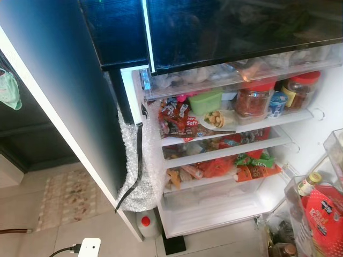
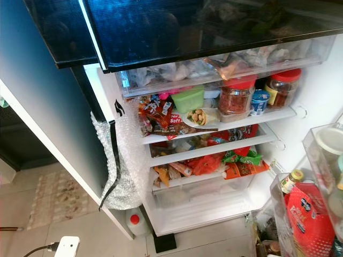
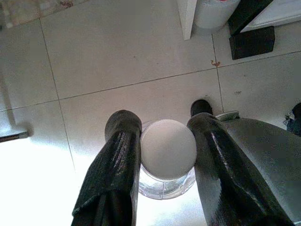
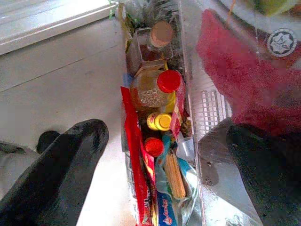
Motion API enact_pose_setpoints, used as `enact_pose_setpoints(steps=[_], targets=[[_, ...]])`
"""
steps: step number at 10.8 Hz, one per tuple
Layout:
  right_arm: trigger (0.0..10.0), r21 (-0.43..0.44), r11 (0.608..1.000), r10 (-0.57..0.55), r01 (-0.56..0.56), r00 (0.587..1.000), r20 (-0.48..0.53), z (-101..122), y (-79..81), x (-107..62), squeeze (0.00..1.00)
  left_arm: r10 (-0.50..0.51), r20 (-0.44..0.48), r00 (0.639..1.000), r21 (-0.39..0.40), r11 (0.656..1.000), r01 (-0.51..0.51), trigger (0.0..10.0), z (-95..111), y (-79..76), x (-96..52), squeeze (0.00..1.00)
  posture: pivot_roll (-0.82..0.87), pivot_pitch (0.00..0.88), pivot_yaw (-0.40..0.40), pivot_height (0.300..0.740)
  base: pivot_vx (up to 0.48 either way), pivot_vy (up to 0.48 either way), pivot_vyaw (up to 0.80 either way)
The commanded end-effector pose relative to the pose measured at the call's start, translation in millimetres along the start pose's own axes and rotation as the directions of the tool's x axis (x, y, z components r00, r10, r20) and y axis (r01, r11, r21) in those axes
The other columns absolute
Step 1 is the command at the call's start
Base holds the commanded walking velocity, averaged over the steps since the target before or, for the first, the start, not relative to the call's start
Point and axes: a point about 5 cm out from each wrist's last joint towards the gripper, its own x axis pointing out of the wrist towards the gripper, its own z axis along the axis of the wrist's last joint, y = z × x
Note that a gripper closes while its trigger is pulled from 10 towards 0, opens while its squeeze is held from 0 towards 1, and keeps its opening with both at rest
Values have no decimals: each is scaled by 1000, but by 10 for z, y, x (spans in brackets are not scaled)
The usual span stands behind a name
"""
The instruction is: Restocking fridge
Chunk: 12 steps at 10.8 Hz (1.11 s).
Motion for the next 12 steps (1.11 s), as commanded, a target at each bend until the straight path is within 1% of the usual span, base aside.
enact_pose_setpoints(steps=[1, 3, 5, 6, 8, 10, 12], targets=[[10000, 9, 997, -78, 78, 997, 25, 25, -190, 10, 0, 13, -12, 1000, 14, 1000, -13, 10000, -23, 73, -12, 0, -136, 16, 83, 740, 0, 0, 0], [10000, 5, 990, -142, 142, 990, 23, 2, -359, 4, 0, 13, -9, 1000, 14, 1000, -13, 10000, -13, 73, -10, 0, -135, 16, 84, 740, 0, 0, 0], [10000, 6, 985, -174, 174, 985, 15, -13, -488, 0, 0, 14, -7, 1000, 14, 1000, -14, 10000, -5, 73, -8, 0, -135, 13, 85, 740, 0, 0, 0], [10000, 7, 983, -181, 181, 983, 17, 1, -501, 4, 0, 14, -7, 1000, 13, 1000, -14, 10000, -3, 73, -8, 0, -136, 12, 85, 740, 0, 0, 0], [10000, -18, 987, -156, 157, 987, 36, 61, -443, 21, 0, 14, -6, 1000, 11, 1000, -14, 10000, 0, 67, -7, 0, -128, 6, 82, 740, 0, 0, 0], [10000, -14, 985, -170, 171, 985, 33, 82, -458, 28, 0, 15, -3, 1000, 8, 1000, -15, 10000, 4, 64, -6, 0, -128, 6, 80, 740, 0, 0, 0], [10000, -51, 978, -202, 203, 979, 16, 75, -529, 29, 0, 14, -3, 1000, 5, 1000, -14, 10000, 8, 54, -4, 0, -128, 3, 74, 740, 0, 0, 0]])
